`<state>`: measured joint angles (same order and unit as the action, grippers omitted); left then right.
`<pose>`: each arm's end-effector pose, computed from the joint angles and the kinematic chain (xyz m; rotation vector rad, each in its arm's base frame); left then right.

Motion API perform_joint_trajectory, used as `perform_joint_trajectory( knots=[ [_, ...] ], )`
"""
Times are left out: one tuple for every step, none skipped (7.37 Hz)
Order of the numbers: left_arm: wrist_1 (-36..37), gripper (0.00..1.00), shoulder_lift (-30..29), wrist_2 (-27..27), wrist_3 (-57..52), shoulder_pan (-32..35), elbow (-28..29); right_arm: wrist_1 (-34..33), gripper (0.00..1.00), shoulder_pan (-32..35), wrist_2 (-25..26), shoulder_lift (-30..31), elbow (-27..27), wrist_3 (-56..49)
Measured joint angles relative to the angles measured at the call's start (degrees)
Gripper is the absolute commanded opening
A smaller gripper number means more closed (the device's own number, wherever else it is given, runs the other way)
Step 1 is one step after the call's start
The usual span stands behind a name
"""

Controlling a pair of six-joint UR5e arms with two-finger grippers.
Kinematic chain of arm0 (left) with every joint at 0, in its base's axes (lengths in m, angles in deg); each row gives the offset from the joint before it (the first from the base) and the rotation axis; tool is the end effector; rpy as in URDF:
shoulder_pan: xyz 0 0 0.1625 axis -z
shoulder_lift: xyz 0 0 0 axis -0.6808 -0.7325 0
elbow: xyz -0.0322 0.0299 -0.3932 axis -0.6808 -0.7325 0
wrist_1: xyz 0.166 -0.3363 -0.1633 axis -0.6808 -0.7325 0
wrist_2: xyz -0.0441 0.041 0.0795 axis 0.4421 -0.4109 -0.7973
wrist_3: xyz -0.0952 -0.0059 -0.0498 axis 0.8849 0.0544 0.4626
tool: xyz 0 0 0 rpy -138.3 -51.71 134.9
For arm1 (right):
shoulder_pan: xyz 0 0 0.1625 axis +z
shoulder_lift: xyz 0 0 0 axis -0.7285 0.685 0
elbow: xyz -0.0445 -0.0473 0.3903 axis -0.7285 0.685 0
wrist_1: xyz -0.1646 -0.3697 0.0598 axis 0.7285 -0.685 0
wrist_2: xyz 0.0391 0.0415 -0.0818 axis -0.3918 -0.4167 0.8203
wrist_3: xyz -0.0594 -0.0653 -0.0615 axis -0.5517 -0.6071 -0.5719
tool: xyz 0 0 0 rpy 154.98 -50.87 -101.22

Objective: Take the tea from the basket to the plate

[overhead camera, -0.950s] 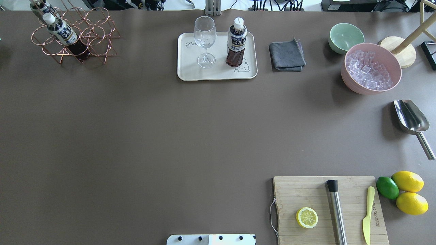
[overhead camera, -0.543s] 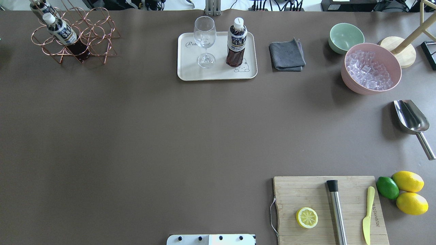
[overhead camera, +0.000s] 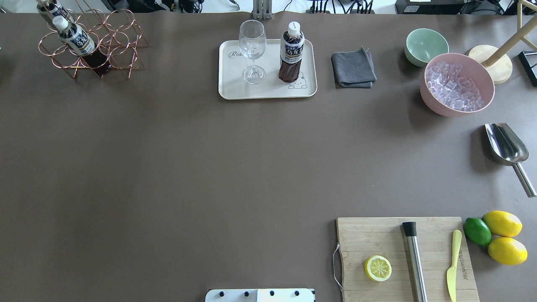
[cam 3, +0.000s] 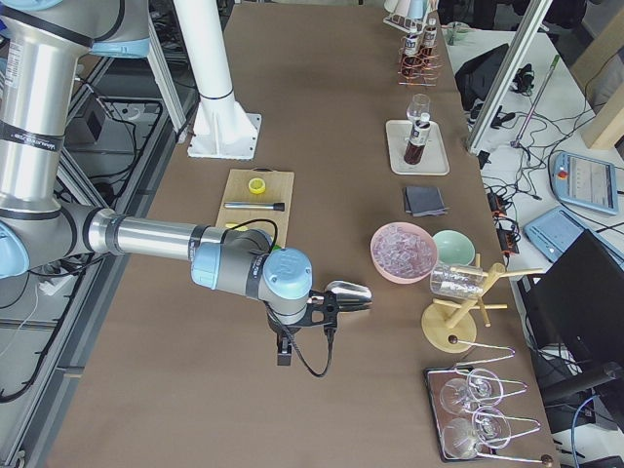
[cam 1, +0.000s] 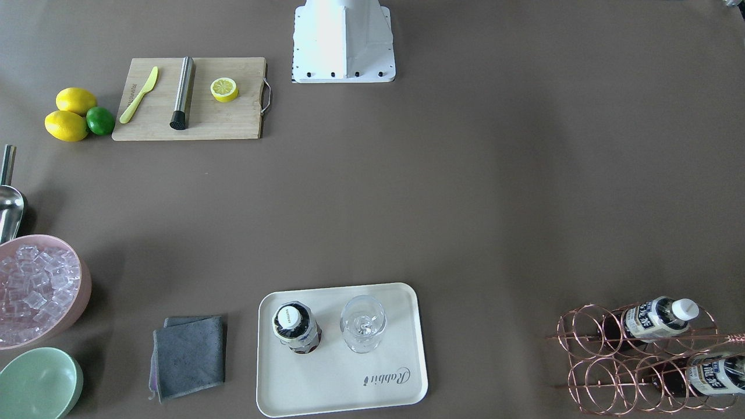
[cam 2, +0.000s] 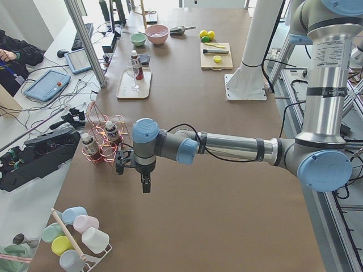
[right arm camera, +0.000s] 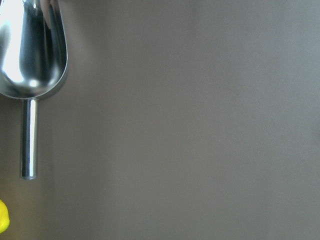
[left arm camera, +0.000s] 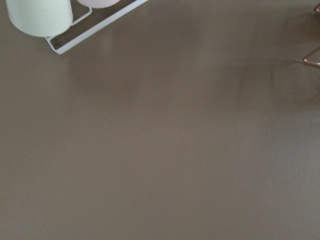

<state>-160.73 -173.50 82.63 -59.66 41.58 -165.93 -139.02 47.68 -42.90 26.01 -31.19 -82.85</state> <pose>-0.0121 -0.5032 0.5831 -0.0099 0.7751 -0.2973 0.0889 -0.3534 0.6612 -0.0401 -0.7472 -0.0749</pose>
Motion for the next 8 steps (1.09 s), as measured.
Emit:
perform_joint_trajectory(
  knots=[
    [0.14, 0.99, 0.65, 1.07, 0.16, -1.45, -0.17, 0.03, 0.99, -0.03, 0.0, -0.02, 0.12, 0.0],
    [0.14, 0.99, 0.99, 1.53, 0.14, -2.28, -0.24, 0.04, 0.99, -0.05, -0.04, -0.03, 0.15, 0.0],
    [-0.05, 0.99, 1.17, 1.71, 0.11, -2.77, -0.56, 0.05, 0.99, -0.05, -0.07, -0.04, 0.17, -0.04],
    [-0.18, 0.99, 1.44, 1.93, 0.01, -3.08, -1.19, 0.05, 0.99, -0.05, -0.08, -0.09, 0.15, -0.07],
    [-0.21, 0.99, 2.65, 2.85, -0.76, -3.16, -2.36, 0.05, 0.99, -0.05, -0.09, -0.11, 0.13, -0.08],
    [-0.06, 0.99, 3.86, 4.18, -2.33, -2.87, -3.14, 0.05, 0.99, -0.03, -0.09, -0.12, 0.11, -0.08],
    [-0.16, 0.99, 5.15, 5.06, -3.46, -2.51, -3.65, 0.05, 0.99, -0.03, -0.09, -0.13, 0.13, -0.09],
    [-0.25, 0.99, 6.91, 5.44, -5.13, -1.91, -4.4, 0.05, 0.99, -0.03, -0.09, -0.13, 0.16, -0.09]
  ],
)
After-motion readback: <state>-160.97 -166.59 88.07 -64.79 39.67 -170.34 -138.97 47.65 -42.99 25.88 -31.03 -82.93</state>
